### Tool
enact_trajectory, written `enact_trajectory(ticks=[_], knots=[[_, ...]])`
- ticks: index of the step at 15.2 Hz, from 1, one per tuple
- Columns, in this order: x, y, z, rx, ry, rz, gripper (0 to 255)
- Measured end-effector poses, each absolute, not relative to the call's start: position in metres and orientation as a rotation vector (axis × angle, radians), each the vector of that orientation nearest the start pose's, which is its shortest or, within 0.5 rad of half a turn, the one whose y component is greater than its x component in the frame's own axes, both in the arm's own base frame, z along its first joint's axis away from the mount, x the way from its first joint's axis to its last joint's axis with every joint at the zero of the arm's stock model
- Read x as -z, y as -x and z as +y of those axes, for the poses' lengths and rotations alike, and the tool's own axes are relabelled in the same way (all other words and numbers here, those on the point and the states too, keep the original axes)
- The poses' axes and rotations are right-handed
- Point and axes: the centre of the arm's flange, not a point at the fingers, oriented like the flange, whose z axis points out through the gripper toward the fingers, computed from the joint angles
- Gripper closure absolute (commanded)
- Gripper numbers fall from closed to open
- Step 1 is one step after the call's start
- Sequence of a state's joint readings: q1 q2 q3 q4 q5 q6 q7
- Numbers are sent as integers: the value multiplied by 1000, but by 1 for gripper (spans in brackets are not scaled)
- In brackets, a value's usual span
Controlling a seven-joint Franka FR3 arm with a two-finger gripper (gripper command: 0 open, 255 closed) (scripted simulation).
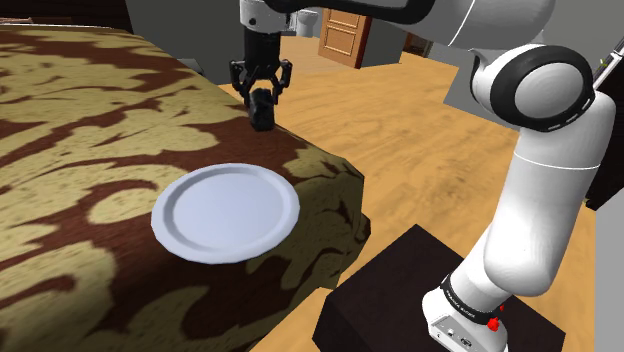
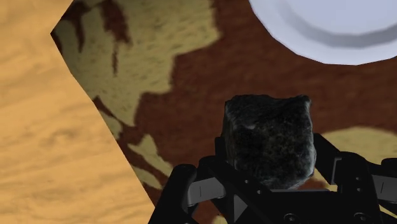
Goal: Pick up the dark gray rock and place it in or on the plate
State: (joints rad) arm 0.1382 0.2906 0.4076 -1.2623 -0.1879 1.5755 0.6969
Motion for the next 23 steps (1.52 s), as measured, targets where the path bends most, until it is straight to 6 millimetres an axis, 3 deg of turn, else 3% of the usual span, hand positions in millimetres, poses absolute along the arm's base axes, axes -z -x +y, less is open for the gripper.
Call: enact_trajectory(ticks=[16,23], knots=[[-624,-436,431,126,3162,271,255],[-595,-424,442,125,3163,273,255]])
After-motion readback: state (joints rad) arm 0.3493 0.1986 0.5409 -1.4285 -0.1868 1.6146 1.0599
